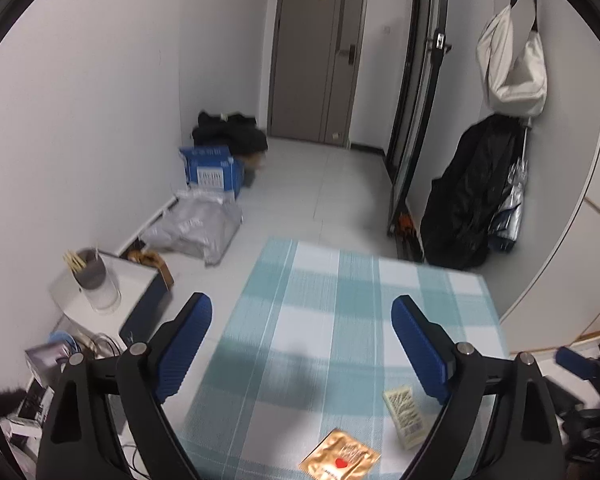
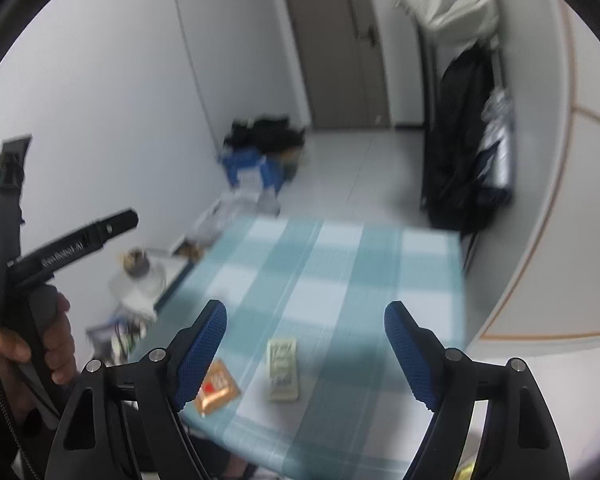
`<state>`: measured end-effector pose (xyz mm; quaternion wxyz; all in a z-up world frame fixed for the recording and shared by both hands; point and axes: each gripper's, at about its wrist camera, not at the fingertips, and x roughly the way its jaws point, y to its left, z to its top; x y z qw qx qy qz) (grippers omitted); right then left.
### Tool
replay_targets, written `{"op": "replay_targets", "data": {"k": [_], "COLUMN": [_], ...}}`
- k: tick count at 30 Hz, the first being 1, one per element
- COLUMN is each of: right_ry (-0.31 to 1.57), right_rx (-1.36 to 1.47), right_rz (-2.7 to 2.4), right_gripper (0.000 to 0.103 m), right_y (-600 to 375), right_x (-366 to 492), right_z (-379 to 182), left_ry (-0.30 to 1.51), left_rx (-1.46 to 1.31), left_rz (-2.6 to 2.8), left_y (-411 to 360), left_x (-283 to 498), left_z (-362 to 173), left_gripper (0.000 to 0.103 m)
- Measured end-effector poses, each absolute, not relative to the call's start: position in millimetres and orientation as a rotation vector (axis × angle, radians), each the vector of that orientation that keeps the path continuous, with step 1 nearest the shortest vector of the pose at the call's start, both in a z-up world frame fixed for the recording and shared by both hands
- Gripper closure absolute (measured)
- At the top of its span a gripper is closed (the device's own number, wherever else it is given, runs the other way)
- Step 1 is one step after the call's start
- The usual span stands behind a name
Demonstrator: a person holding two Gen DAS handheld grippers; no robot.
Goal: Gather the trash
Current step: 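Close the right tool on the cream snack-bar wrapper and lift it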
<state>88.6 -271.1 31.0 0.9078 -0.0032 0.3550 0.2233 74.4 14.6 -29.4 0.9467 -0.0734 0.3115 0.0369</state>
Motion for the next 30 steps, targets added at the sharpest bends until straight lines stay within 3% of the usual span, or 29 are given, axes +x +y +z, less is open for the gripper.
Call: {"op": "replay_targets", "data": {"k": [3, 16, 21, 25, 30], "right_ry": [0.823, 1.033, 1.077, 1.061, 1.038], "right_rx": [-0.037, -0.207, -0.249, -0.282, -0.32], "right_rz": [0.476, 0.483, 0.44, 0.426, 0.445], "right_gripper": [0.022, 0.024, 0.042, 0.048, 0.071], "right_y": [-254.1, -199.2, -181.8, -171.8, -167.0], "right_x": [98.4, 131.1, 146.6, 146.7, 141.8], "right_z": [0.1, -85.8, -108.9, -111.3, -110.0], "left_ry": [0.682, 0.778, 0.786, 0.798, 0.847], "left_rx": [-0.163, -0.269, -0.297, -0.297, -0.325], "left_rz": [0.1, 0.154, 0.163, 0.165, 0.126], "left_y": [25.6, 77.0, 87.2, 91.8, 96.1], "left_x": [69.4, 74.3, 73.7, 76.5, 79.9], "left_z": [-44.3, -63.2, -63.8, -66.4, -72.4], "left_gripper": [0.005, 0.005, 0.005, 0.005, 0.005]}}
